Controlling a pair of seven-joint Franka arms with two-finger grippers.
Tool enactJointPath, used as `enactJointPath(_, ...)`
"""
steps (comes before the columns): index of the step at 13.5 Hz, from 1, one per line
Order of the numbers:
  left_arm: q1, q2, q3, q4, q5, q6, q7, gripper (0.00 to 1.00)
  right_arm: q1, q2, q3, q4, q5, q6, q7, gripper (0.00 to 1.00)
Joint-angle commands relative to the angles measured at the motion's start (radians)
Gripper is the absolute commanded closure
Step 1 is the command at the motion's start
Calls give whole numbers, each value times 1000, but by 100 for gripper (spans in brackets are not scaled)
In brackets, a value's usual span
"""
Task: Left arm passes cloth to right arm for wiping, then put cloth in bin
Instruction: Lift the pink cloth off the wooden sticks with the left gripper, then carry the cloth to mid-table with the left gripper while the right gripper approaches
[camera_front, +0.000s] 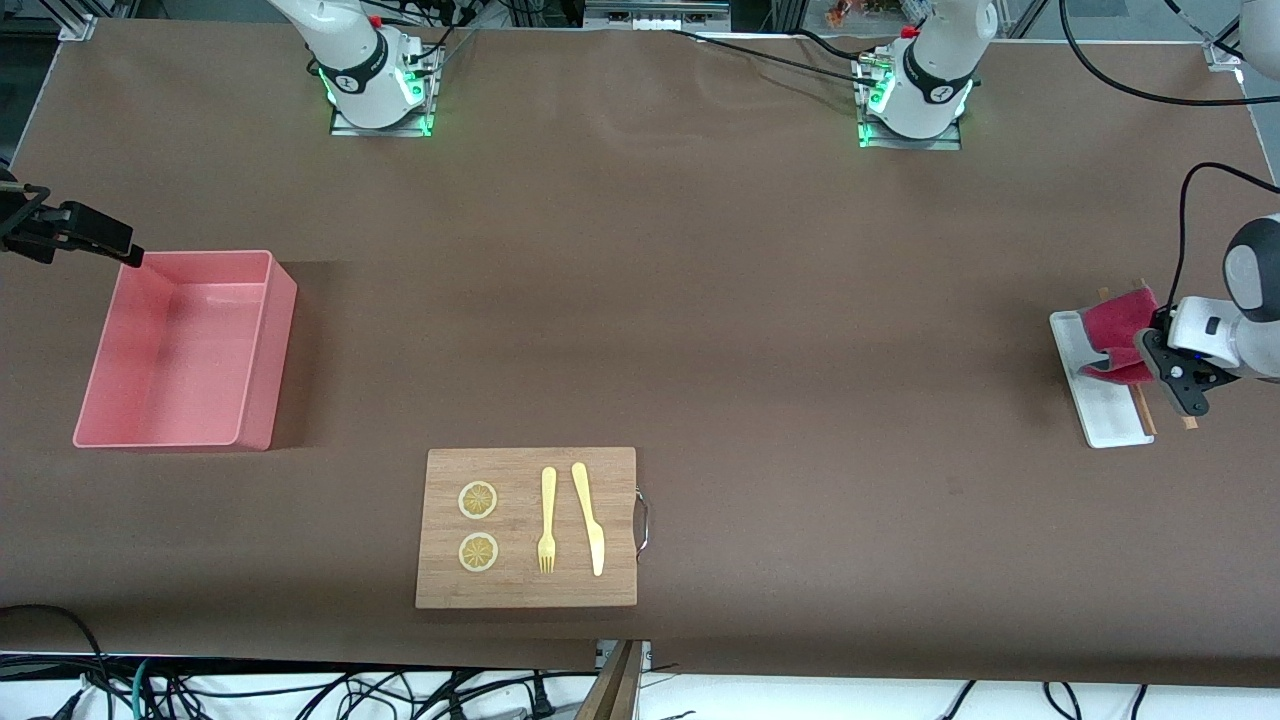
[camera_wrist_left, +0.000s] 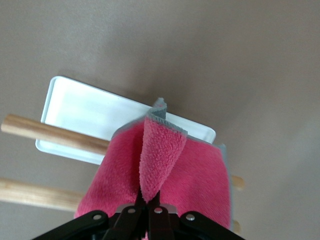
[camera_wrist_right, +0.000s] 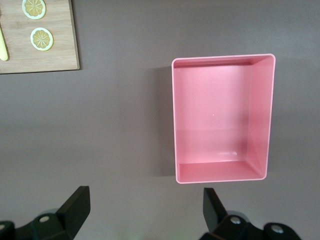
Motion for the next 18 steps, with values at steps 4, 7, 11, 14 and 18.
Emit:
enactJointPath(4,0,-91,-24,122,-21,-252,18,100,-1,39,2,18,6,15,-16,0)
enactJointPath(7,-8,-97,-131,286,-11,-389,-9,100,31,45,4,11,4,15,-7,0)
enactJointPath(11,-120,-96,-215,400,-74,-480,-202,100,31,76,2,10,-2,15,-18,0)
enactJointPath(14,-192,-75,-215,400,-375,-480,-513,100,42,98,4,13,6,29,5,0)
enactJointPath(18,-389,-21,-215,413,-634,-356,-984,100,145,142,5,16,39,78,241,0)
